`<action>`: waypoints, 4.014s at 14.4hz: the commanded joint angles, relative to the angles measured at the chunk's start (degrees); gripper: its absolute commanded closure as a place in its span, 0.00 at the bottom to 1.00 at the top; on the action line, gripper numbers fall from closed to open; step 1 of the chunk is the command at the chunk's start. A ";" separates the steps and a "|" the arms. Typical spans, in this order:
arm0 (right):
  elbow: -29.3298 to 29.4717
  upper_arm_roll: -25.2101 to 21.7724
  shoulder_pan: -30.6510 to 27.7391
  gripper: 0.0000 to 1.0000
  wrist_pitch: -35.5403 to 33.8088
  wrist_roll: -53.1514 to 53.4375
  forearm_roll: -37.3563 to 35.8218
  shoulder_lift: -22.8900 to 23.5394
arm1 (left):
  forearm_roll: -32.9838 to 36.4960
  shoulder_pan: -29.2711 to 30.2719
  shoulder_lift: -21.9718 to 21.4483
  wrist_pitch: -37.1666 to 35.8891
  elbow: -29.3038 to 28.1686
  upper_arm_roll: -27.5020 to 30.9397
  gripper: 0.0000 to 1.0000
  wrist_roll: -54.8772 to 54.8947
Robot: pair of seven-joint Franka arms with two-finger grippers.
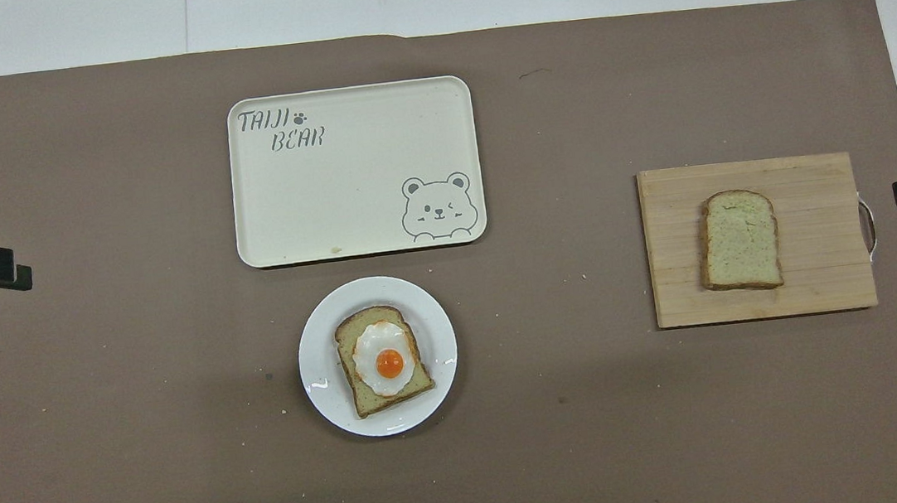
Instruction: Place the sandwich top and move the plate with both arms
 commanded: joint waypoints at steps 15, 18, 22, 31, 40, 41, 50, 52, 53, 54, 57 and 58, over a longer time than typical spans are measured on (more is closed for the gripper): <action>-0.41 0.14 -0.49 0.00 0.39 -1.19 0.64 -0.23 | -0.50 0.44 -0.93 -0.84 -0.44 -0.22 0.00 0.42; -0.41 0.14 -0.49 0.00 0.39 -1.10 0.64 -0.23 | -0.50 0.44 -0.93 -0.85 -0.44 -0.13 0.00 0.42; -0.50 0.14 -0.49 0.00 0.48 -1.10 0.64 -0.23 | -0.50 0.44 -0.93 -0.84 -0.44 -0.13 0.00 0.42; -0.50 0.14 -0.49 0.00 0.48 -1.10 0.64 -0.23 | -0.50 0.44 -0.93 -0.85 -0.44 -0.13 0.00 0.42; -4.00 -0.30 -0.84 0.00 4.26 -1.71 0.64 -1.37 | -0.50 0.44 -0.93 -0.76 -0.44 -0.22 0.00 0.42; -4.36 -0.39 -1.01 0.00 5.48 -1.71 0.64 -1.37 | -0.50 0.44 -0.93 -0.76 -0.44 -0.13 0.00 0.42; -10.96 -0.30 -2.16 0.00 20.60 -1.45 1.17 5.03 | -0.50 0.44 -0.93 -0.85 -0.44 -0.13 0.00 0.42; -10.96 -0.30 -2.24 0.00 23.76 -1.45 1.61 7.67 | -0.50 0.44 -0.92 -0.84 -0.44 -0.13 0.00 0.42; -10.96 -0.30 -2.16 0.00 24.82 -1.54 3.44 9.16 | -0.50 0.44 -0.93 -0.85 -0.44 -0.13 0.00 0.42; -11.04 -0.30 -2.33 0.00 25.61 -1.62 5.02 10.74 | -0.50 0.44 -0.93 -0.85 -0.44 -0.13 0.00 0.42; -13.23 -0.30 -2.33 0.00 30.35 -1.71 5.65 13.39 | -0.50 0.44 -0.92 -0.85 -0.44 -0.22 0.00 0.42; -14.81 -0.30 -2.59 0.00 32.02 -2.24 6.00 13.48 | -0.50 0.44 -0.93 -0.85 -0.44 -0.13 0.00 0.42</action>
